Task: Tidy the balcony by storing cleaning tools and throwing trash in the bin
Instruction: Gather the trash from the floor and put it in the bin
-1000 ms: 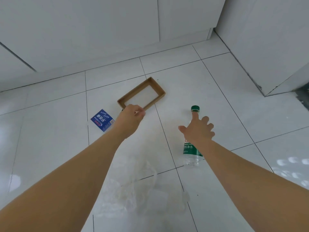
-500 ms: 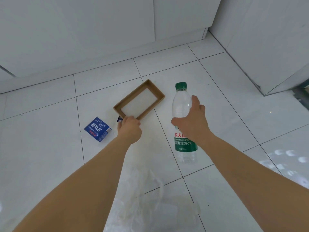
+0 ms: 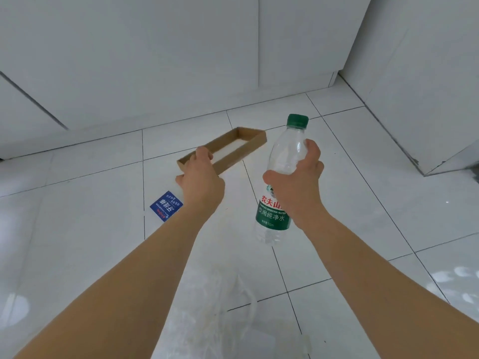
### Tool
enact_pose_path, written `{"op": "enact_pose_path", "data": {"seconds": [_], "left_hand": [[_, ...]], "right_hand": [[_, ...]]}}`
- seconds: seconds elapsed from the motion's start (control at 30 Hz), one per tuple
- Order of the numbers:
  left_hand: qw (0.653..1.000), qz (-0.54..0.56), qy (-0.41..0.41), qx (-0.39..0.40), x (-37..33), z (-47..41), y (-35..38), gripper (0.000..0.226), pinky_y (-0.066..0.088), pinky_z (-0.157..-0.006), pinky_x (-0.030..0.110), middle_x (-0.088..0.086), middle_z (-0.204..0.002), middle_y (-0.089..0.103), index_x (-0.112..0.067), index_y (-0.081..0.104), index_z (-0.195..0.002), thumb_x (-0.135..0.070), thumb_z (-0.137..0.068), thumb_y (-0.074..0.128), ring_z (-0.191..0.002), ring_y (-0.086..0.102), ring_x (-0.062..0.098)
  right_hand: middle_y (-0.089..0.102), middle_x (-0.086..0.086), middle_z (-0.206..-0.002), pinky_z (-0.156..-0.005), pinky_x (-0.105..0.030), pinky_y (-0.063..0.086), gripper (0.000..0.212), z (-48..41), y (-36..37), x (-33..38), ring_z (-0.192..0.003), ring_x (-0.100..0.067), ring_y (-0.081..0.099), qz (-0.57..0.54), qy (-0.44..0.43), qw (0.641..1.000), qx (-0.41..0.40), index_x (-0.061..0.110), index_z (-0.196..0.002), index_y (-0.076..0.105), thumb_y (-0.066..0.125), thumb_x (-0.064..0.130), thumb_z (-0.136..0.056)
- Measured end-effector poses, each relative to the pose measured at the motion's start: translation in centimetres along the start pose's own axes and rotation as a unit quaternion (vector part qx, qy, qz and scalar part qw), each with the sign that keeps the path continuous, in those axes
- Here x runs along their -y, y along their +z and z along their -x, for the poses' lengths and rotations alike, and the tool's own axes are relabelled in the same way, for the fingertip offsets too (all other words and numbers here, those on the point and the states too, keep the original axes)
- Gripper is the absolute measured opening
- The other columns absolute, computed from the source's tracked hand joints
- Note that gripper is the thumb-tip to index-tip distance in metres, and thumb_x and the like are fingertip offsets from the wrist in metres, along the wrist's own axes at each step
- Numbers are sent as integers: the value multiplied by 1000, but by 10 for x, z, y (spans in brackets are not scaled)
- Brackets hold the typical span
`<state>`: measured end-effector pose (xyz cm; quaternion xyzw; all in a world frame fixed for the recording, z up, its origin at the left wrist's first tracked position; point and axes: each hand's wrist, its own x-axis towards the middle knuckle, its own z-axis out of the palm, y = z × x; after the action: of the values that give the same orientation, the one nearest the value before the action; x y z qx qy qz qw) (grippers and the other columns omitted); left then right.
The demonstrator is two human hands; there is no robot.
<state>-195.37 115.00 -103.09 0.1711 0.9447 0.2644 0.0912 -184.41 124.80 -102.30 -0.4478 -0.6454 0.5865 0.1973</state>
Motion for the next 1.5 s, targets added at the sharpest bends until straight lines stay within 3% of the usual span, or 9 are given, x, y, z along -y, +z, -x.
{"op": "enact_pose_path", "data": {"seconds": [0.1, 0.17, 0.23, 0.33, 0.67, 0.8, 0.93, 1.4, 1.5], "left_hand": [[998, 42, -40, -20, -15, 2, -41, 42, 48, -89, 47, 9, -106, 55, -14, 57, -112, 6, -79, 41, -92, 56, 31], [994, 72, -77, -39, -20, 11, -71, 36, 53, -74, 40, 7, -88, 58, -17, 60, -99, 4, -77, 41, -79, 58, 32], [986, 106, -113, -55, -21, 26, -100, 32, 45, -56, 31, 3, -73, 53, -18, 60, -92, 3, -78, 41, -65, 52, 27], [975, 139, -149, -86, -15, 59, -142, 30, 36, -46, 22, 0, -68, 53, -20, 64, -90, 2, -83, 44, -53, 45, 18], [905, 187, -298, -241, 17, 223, -246, 20, 40, -57, 20, 0, -77, 60, -20, 68, -82, -4, -84, 56, -66, 51, 13], [870, 219, -339, -284, 22, 281, -269, 17, 42, -62, 21, 6, -90, 67, -14, 72, -89, -5, -83, 58, -76, 56, 18], [845, 238, -362, -315, 31, 336, -281, 16, 42, -61, 22, 4, -86, 65, -14, 70, -89, -6, -83, 59, -73, 55, 16], [770, 220, -412, -434, 105, 592, -361, 15, 41, -58, 23, 4, -79, 65, -12, 72, -85, -6, -82, 59, -67, 53, 18], [752, 234, -424, -447, 132, 655, -369, 13, 47, -64, 26, 4, -75, 65, -12, 71, -80, -4, -80, 60, -67, 56, 20]], "right_hand": [[31, -1, -119, -78, -33, 49, 83, 7, 10, 22, -102, -20, 47, -53, -32, 998, 14, 32, -135, 22, 71, 8, -72], [32, -1, -119, -72, -25, 47, 80, 13, 16, 40, -100, -17, 48, -80, -59, 994, 39, 32, -134, 23, 71, 10, -74], [34, -2, -121, -77, -28, 51, 76, 22, 22, 60, -103, -18, 50, -104, -77, 989, 68, 30, -133, 25, 70, 10, -75], [40, -3, -127, -91, -38, 52, 74, 43, 32, 83, -113, -22, 52, -113, -109, 980, 122, 29, -131, 25, 71, 10, -75], [40, -4, -129, -94, -34, 48, 83, 173, 60, 103, -118, -22, 49, -115, -193, 914, 339, 35, -139, 21, 70, 12, -76], [41, -3, -129, -97, -36, 47, 78, 211, 51, 116, -117, -20, 49, -97, -214, 894, 381, 31, -140, 25, 71, 17, -77], [41, -5, -127, -94, -39, 49, 75, 255, 52, 130, -116, -23, 49, -94, -223, 881, 407, 30, -136, 27, 70, 17, -76], [40, 1, -118, -88, -29, 41, 66, 527, 47, 117, -112, -18, 48, -70, -343, 742, 572, 32, -133, 30, 70, 25, -81], [35, 2, -118, -86, -28, 41, 67, 598, 42, 104, -109, -17, 49, -68, -367, 722, 582, 31, -133, 31, 70, 25, -80]]}}
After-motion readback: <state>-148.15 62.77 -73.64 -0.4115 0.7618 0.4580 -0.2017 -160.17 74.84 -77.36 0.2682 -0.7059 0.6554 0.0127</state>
